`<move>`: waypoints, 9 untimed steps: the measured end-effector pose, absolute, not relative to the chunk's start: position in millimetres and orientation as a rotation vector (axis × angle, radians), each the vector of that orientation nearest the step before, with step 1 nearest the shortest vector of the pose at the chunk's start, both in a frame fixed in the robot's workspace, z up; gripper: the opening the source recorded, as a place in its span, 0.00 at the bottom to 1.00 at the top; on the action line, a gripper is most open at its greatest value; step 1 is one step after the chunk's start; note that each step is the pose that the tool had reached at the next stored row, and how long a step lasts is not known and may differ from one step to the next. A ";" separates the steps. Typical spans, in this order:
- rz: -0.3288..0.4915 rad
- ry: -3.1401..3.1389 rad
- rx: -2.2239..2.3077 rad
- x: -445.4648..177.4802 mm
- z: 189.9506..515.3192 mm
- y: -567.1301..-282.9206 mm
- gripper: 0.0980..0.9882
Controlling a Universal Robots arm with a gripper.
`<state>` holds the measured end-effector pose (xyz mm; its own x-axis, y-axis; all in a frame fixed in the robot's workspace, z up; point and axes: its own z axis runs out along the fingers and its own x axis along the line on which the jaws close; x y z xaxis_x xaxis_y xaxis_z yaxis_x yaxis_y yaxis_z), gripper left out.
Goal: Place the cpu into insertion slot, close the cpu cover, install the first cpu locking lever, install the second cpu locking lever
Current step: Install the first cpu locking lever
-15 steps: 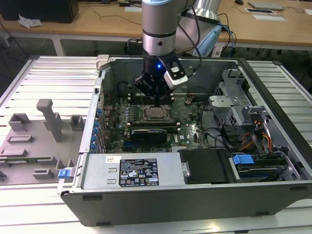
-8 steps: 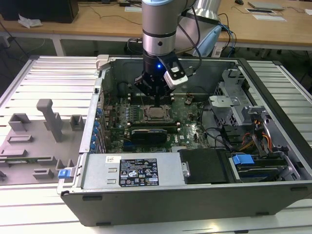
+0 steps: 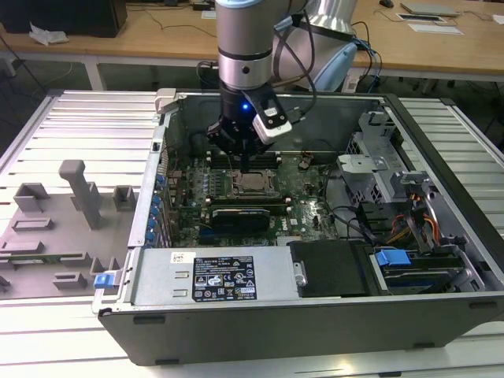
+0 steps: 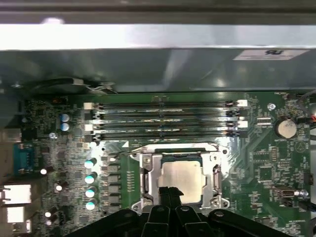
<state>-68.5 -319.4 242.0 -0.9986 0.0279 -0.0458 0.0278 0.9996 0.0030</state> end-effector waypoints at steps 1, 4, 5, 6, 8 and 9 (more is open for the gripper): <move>0.004 3.095 0.043 -71.6 242.0 -319.3 0.01; 0.004 3.095 0.043 -80.2 242.0 -319.1 0.01; 0.004 3.095 0.043 -82.8 242.0 -319.0 0.01; 0.004 3.095 0.043 -86.4 242.0 -318.8 0.01; 0.004 3.095 0.043 -93.3 242.0 -318.5 0.01; 0.004 3.095 0.043 -95.5 242.0 -318.4 0.01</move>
